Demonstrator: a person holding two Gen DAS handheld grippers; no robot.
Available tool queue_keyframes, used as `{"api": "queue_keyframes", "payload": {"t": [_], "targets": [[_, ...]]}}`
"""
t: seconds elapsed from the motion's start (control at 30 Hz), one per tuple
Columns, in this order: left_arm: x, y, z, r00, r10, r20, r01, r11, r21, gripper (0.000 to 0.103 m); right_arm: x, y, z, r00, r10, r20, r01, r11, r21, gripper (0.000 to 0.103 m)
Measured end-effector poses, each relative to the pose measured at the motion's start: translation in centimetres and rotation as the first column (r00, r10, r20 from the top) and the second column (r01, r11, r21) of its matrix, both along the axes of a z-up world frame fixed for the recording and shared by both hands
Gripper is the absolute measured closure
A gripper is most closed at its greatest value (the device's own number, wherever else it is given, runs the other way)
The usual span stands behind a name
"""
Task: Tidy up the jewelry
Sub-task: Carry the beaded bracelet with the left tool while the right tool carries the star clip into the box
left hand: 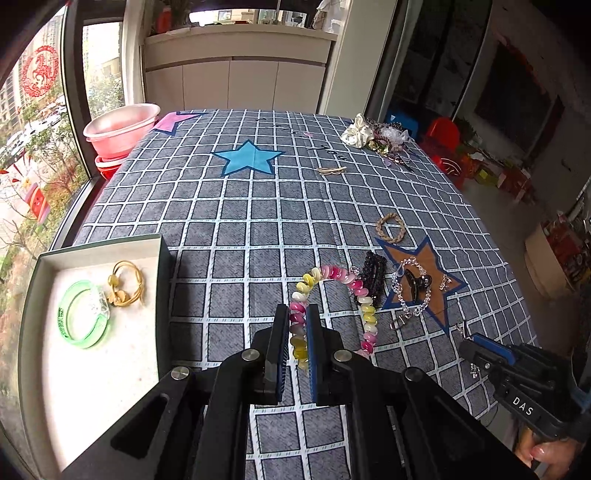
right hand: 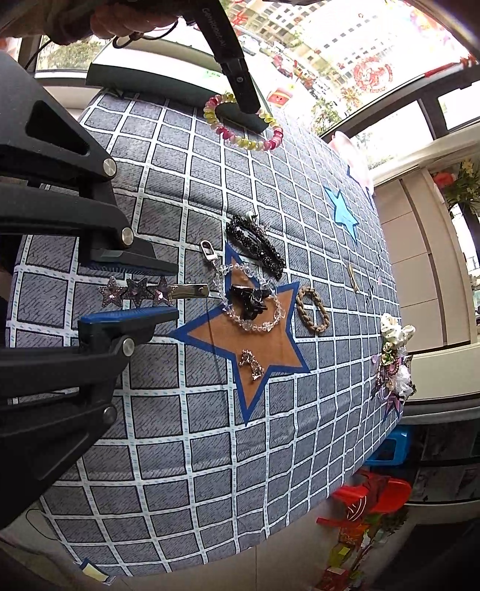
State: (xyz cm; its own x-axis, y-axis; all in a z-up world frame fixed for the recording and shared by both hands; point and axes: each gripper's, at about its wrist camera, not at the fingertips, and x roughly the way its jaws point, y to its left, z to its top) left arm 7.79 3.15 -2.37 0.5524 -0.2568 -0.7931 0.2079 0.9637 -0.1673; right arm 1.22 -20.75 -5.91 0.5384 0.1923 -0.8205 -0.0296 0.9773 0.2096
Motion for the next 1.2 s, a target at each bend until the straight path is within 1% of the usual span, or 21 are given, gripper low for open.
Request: {"api": "queue_keyframes", "payload": {"t": [0.17, 0.33, 0.67, 0.8, 1.0, 1.2], "targets": [[-1.3, 2.3, 0.1, 0.999, 0.041, 0.009, -0.041, 0.999, -0.01, 0.086, 0.0, 1.8, 0.6, 0.999, 0.035, 0.008, -0.035, 0.999, 0.002, 0.085], [-2.4, 4.6, 0.5, 0.995, 0.089, 0.038, -0.089, 0.996, -0.009, 0.086, 0.4, 4.2, 1.2, 0.997, 0.081, 0.017, -0.081, 0.997, 0.002, 0.085], [-3.9, 10.5, 0.2, 0.978, 0.199, 0.056, -0.198, 0.98, -0.033, 0.086, 1.8, 11.0, 2.4, 0.975, 0.221, 0.025, -0.221, 0.975, -0.007, 0.085], [-4.5, 13.0, -0.4, 0.967, 0.249, 0.049, -0.248, 0.968, -0.035, 0.086, 2.6, 14.3, 2.8, 0.957, 0.289, 0.029, -0.289, 0.957, -0.014, 0.085], [-4.9, 16.4, -1.9, 0.948, 0.318, 0.023, -0.317, 0.948, -0.015, 0.086, 4.0, 19.7, 3.1, 0.915, 0.402, 0.03, -0.401, 0.916, -0.021, 0.085], [-4.5, 18.6, -3.6, 0.934, 0.357, -0.017, -0.357, 0.934, 0.011, 0.086, 5.4, 24.7, 2.6, 0.873, 0.488, 0.008, -0.488, 0.873, -0.006, 0.085]]}}
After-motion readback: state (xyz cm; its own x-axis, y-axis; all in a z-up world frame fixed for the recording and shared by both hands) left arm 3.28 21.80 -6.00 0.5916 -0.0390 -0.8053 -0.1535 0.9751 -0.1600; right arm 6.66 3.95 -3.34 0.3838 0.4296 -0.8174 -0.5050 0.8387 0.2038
